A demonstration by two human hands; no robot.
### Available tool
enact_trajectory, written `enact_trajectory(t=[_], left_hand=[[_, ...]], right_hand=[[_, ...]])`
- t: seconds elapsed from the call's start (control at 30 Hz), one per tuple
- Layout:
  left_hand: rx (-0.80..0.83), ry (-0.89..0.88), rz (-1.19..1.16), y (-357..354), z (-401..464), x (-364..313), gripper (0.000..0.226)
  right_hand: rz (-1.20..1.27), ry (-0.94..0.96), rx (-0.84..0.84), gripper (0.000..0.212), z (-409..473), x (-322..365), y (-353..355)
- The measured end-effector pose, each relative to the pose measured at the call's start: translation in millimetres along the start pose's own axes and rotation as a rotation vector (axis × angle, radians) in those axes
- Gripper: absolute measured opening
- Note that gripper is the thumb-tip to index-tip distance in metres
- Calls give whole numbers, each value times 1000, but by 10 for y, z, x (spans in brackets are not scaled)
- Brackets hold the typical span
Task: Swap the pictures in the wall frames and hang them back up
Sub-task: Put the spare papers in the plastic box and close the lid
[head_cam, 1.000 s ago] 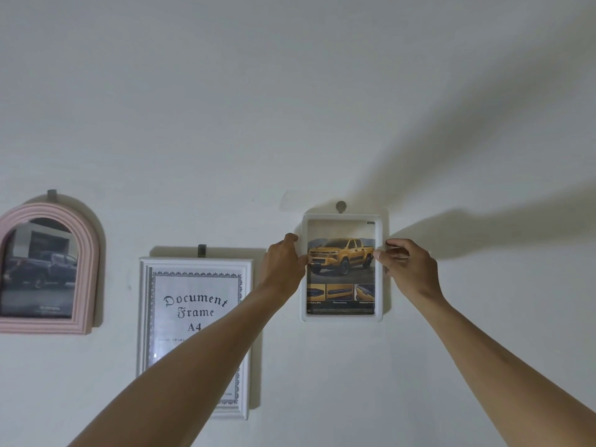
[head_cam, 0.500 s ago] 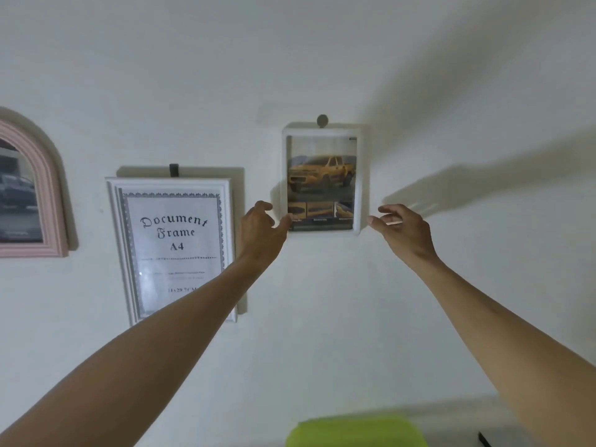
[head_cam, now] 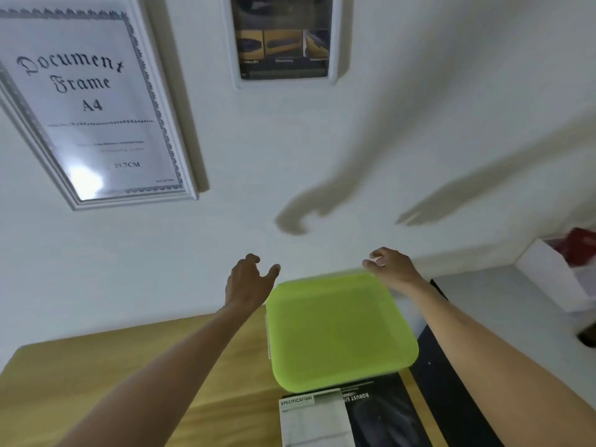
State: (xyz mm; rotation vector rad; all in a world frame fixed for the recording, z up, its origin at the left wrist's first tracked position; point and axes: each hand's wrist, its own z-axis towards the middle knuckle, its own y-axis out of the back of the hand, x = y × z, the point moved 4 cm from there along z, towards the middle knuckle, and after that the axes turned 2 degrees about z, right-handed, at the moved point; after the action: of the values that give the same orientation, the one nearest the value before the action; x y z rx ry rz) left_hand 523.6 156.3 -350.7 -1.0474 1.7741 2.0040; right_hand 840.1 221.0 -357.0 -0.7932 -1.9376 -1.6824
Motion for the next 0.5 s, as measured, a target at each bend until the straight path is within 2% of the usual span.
enact_trajectory(t=[0.13,0.27,0.37,0.5], left_hand=[[198,166,134,-575,-173,482,69],[335,268,239,-982,-323,752,67],[394,330,204,-1213,-399,842,60],[383,378,188,-1349,-426,857,50]], right_hand=[[-117,-197,116,64,-21,-758,-308],[-135,-336,173,78,-62,-1188,-493],[-137,-389,155,80,-50,-1354,-591],[-165,-389,133,74,-10,-1419,-663]])
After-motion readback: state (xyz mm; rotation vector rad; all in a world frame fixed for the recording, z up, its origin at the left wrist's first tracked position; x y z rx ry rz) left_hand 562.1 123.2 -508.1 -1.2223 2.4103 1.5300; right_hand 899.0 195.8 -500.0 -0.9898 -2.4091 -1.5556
